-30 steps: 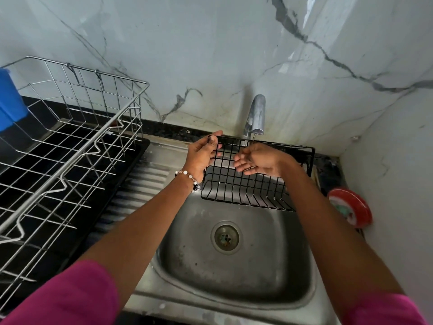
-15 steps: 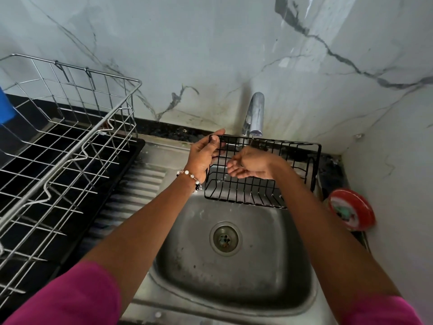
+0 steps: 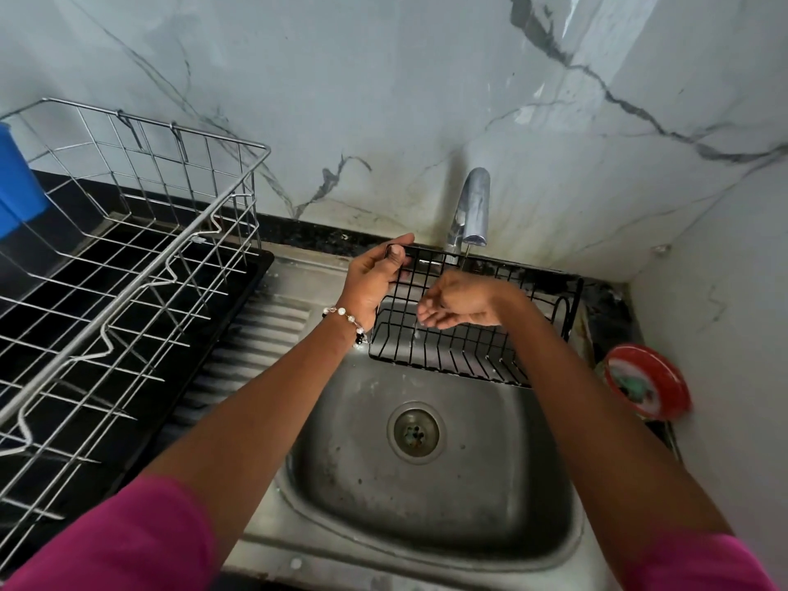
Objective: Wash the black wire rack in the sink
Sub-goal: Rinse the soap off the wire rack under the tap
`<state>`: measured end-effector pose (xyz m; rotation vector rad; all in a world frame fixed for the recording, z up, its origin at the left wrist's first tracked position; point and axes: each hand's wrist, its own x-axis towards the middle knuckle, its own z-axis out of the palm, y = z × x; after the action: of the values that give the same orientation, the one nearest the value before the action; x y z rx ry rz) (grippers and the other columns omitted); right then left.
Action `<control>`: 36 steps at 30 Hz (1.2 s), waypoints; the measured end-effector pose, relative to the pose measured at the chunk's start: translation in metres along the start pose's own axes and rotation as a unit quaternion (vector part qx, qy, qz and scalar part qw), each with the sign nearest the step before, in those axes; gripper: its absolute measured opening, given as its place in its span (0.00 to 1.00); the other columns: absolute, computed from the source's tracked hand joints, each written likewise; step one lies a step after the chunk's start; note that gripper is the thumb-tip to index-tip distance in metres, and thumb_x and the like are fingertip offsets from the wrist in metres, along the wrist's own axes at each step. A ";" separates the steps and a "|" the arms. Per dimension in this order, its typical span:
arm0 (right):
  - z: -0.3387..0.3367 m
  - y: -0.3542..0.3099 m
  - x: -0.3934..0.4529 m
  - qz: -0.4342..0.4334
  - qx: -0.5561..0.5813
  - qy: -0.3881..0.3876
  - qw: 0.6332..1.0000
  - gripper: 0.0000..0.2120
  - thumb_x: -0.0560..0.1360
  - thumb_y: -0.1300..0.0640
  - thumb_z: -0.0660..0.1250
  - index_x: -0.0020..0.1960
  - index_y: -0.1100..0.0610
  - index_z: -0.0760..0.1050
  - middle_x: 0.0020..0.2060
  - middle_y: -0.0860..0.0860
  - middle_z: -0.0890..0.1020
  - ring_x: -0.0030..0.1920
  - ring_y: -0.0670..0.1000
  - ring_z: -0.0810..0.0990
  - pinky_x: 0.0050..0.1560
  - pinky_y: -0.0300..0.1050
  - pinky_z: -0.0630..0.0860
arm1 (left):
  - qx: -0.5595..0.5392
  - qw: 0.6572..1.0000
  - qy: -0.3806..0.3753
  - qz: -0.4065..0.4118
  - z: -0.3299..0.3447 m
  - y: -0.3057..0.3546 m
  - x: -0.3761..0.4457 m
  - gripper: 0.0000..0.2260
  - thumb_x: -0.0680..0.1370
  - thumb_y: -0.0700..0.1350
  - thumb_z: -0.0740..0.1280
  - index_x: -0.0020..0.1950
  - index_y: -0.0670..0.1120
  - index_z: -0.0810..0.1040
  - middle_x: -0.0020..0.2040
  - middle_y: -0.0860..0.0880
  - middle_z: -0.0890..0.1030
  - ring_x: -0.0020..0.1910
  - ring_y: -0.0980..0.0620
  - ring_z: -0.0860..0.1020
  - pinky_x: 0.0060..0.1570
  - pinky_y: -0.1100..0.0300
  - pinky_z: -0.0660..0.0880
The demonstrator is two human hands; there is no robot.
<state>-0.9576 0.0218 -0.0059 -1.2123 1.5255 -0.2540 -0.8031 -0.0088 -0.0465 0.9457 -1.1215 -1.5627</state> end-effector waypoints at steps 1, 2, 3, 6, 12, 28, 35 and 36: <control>-0.003 0.001 -0.001 0.001 -0.002 0.001 1.000 0.13 0.80 0.68 0.55 0.59 0.73 0.72 0.57 0.66 0.78 0.60 0.62 0.78 0.62 0.57 0.74 | 0.002 1.000 0.002 0.003 -0.001 0.001 0.000 0.12 0.82 0.43 0.63 0.64 0.44 0.78 0.52 0.43 0.80 0.51 0.46 0.75 0.39 0.69 0.75; -0.005 0.000 -0.003 -0.003 0.014 0.005 1.000 0.13 0.80 0.68 0.55 0.59 0.72 0.73 0.57 0.65 0.79 0.59 0.61 0.79 0.62 0.56 0.75 | 0.007 1.000 0.004 0.008 -0.002 0.003 0.000 0.12 0.82 0.44 0.64 0.64 0.44 0.78 0.55 0.43 0.80 0.52 0.46 0.75 0.38 0.70 0.74; -0.006 -0.002 -0.004 -0.011 0.040 0.008 0.999 0.13 0.79 0.69 0.55 0.59 0.71 0.73 0.57 0.64 0.79 0.58 0.60 0.79 0.61 0.54 0.75 | 0.011 1.000 0.007 0.011 -0.003 0.004 0.000 0.13 0.81 0.44 0.64 0.65 0.43 0.79 0.56 0.43 0.80 0.53 0.46 0.76 0.39 0.70 0.74; -0.006 -0.002 -0.004 -0.012 0.047 0.000 0.999 0.13 0.79 0.70 0.55 0.60 0.71 0.73 0.56 0.63 0.80 0.58 0.59 0.80 0.61 0.55 0.76 | 0.024 0.999 0.010 0.031 -0.004 0.009 -0.001 0.14 0.81 0.43 0.65 0.65 0.41 0.78 0.53 0.43 0.80 0.52 0.47 0.75 0.39 0.70 0.74; 0.000 -0.003 -0.005 -0.007 -0.011 -0.002 1.000 0.14 0.80 0.67 0.55 0.60 0.73 0.72 0.56 0.64 0.80 0.56 0.58 0.80 0.62 0.55 0.75 | 0.033 0.998 0.016 0.057 -0.011 0.019 -0.002 0.13 0.80 0.42 0.66 0.63 0.40 0.79 0.49 0.45 0.81 0.50 0.48 0.75 0.36 0.72 0.72; 0.002 -0.003 -0.008 0.018 -0.064 -0.005 0.998 0.10 0.79 0.68 0.55 0.52 0.69 0.75 0.47 0.61 0.79 0.51 0.57 0.79 0.54 0.48 0.76 | 0.065 0.995 0.031 0.067 -0.014 0.030 -0.005 0.13 0.79 0.38 0.67 0.63 0.38 0.79 0.57 0.39 0.82 0.42 0.65 0.79 0.40 0.74 0.72; 0.005 -0.004 -0.006 0.017 -0.082 -0.004 0.997 0.14 0.80 0.68 0.54 0.61 0.74 0.70 0.59 0.67 0.77 0.61 0.63 0.77 0.63 0.58 0.73 | 0.068 0.995 0.027 0.065 -0.014 0.033 -0.007 0.13 0.78 0.38 0.68 0.63 0.37 0.79 0.54 0.44 0.82 0.43 0.63 0.79 0.41 0.73 0.73; 0.004 -0.002 -0.006 0.024 -0.099 0.003 0.995 0.14 0.79 0.69 0.54 0.62 0.75 0.69 0.60 0.68 0.76 0.62 0.65 0.75 0.64 0.59 0.72 | 0.068 0.995 0.027 0.066 -0.013 0.034 -0.007 0.13 0.78 0.38 0.68 0.63 0.37 0.79 0.53 0.45 0.82 0.44 0.63 0.79 0.42 0.73 0.73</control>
<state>-0.9541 0.0275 -0.0021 -1.3284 1.6113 -0.0746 -0.7801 -0.0087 -0.0176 0.9763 -1.2389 -1.3606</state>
